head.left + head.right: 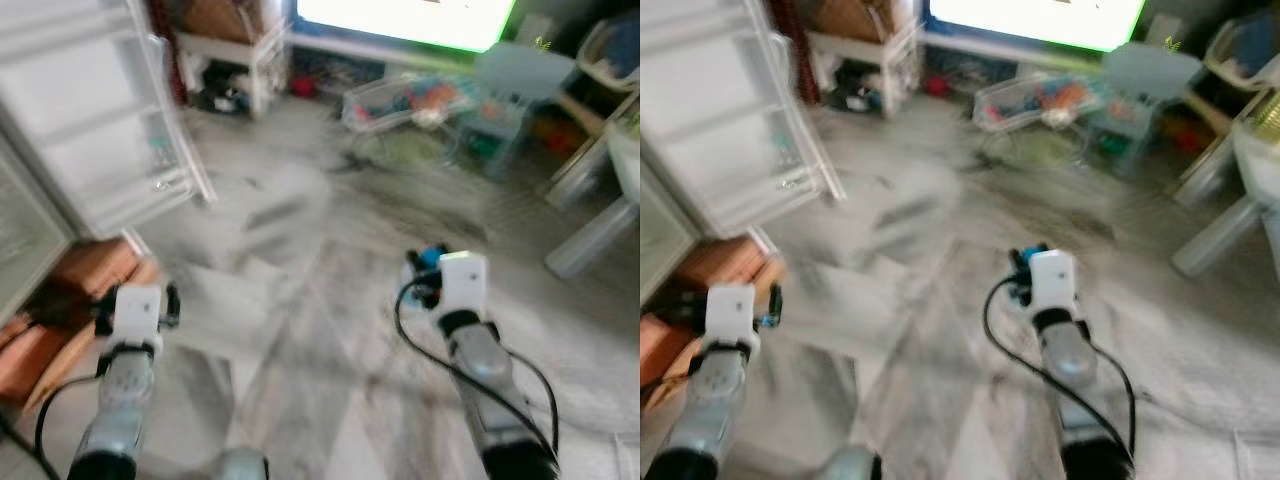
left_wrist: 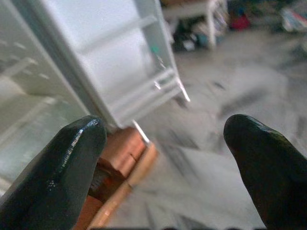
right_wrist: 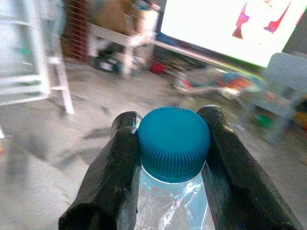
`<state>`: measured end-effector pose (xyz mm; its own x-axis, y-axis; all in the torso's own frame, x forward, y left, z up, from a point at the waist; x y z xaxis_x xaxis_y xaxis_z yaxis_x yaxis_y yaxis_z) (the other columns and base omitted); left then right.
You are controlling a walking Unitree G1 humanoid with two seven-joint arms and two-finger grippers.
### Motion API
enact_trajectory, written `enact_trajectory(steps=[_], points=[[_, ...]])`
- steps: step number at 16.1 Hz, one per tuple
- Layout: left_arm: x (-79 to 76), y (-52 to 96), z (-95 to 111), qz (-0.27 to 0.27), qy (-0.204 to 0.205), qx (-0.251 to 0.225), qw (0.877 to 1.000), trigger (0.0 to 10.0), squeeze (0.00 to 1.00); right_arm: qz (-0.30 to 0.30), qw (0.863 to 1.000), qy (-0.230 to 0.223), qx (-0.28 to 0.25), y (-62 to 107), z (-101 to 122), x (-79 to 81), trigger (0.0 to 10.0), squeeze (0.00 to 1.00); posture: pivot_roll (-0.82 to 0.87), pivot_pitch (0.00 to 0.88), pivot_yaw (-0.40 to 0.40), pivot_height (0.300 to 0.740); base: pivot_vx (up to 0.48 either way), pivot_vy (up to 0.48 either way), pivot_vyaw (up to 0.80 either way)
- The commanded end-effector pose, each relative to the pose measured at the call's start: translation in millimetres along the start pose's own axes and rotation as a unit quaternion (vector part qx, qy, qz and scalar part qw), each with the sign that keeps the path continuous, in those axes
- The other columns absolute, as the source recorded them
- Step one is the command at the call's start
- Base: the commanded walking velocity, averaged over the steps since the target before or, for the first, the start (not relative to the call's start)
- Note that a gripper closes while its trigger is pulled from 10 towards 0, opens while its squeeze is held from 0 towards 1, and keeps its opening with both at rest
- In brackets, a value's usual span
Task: Restocking fridge
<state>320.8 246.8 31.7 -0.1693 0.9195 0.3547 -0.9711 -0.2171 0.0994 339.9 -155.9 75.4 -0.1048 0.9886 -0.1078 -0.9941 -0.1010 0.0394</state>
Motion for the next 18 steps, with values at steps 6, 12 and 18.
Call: enact_trajectory(steps=[6, 12, 18], points=[[-4.2, 10.0, -4, 0.001, 0.05, 0.006, 0.999, 10.0, 0.0, -0.071, 0.997, 0.009, -0.026, 6.3, 8, -31.3, 10.0, 0.0, 0.1, 0.038, -0.055, 0.74, 0.0, 0.0, 0.59], [-16.7, 13.6, 19, -0.067, 0.033, -0.031, 0.997, 10.0, 0.0, -0.174, 0.985, 0.008, -0.015, 29.5, -6, -76.1, 10.0, 0.0, 0.07, 0.082, -0.006, 0.74, 0.0, 0.0, 0.0], [-18.1, 18.7, 25, -0.032, 0.039, -0.029, 0.998, 10.0, 0.0, -0.132, 0.991, -0.019, -0.03, 22.4, 0, -49.9, 10.0, 0.0, 0.07, 0.097, -0.037, 0.74, 0.0, 0.0, 0.0]])
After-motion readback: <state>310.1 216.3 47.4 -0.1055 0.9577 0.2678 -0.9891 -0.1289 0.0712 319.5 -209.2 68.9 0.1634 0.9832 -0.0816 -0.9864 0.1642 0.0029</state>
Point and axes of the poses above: a point about 5 cm out from each wrist's last joint towards the gripper, its own y axis pointing back from the gripper into the wrist, its own z axis along the axis of the wrist's last joint, x = y × z, the point moved 6 cm from there along -y, pointing out of the wrist towards the gripper, and after that the axes turned 2 degrees about -y, right-handed, at the moved point
